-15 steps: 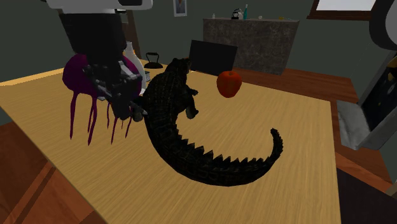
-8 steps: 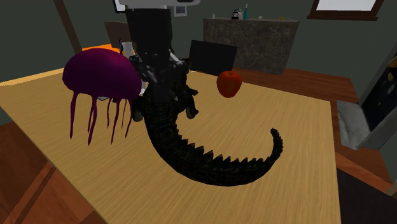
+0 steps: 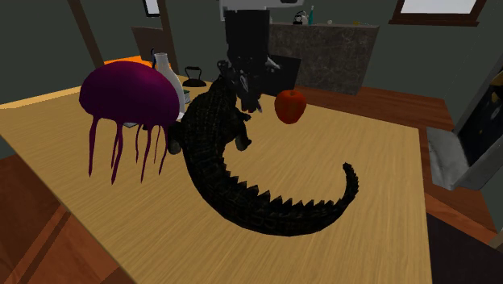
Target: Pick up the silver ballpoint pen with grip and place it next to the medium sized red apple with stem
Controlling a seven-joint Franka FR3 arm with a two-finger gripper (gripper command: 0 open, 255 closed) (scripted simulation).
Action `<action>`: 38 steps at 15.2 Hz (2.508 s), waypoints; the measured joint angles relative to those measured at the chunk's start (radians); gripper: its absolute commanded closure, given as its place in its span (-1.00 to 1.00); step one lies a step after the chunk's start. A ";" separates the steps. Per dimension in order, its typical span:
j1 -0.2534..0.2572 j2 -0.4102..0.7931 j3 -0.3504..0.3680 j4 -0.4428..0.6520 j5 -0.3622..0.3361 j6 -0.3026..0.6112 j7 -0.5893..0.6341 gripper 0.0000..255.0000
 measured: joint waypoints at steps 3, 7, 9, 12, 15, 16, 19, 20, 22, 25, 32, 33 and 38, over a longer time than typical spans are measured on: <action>-0.055 -0.051 -0.032 -0.051 0.031 0.011 -0.088 1.00; -0.114 -0.104 -0.075 -0.112 0.061 0.027 -0.193 1.00; -0.145 -0.131 -0.103 -0.142 0.075 0.034 -0.255 1.00; -0.177 -0.137 -0.135 -0.142 0.077 0.029 -0.319 1.00; -0.212 -0.139 -0.170 -0.142 0.076 0.026 -0.389 1.00; -0.224 -0.137 -0.181 -0.134 0.075 0.018 -0.412 1.00; -0.263 -0.133 -0.220 -0.132 0.070 0.020 -0.488 1.00; -0.274 -0.129 -0.231 -0.125 0.068 0.017 -0.511 1.00; -0.294 -0.116 -0.250 -0.108 0.062 0.012 -0.548 1.00; -0.326 -0.086 -0.281 -0.075 0.050 0.006 -0.609 1.00; -0.395 0.005 -0.345 0.038 0.021 -0.020 -0.743 1.00; -0.405 0.023 -0.354 0.058 0.016 -0.022 -0.761 1.00; -0.447 0.119 -0.390 0.181 -0.006 -0.052 -0.843 1.00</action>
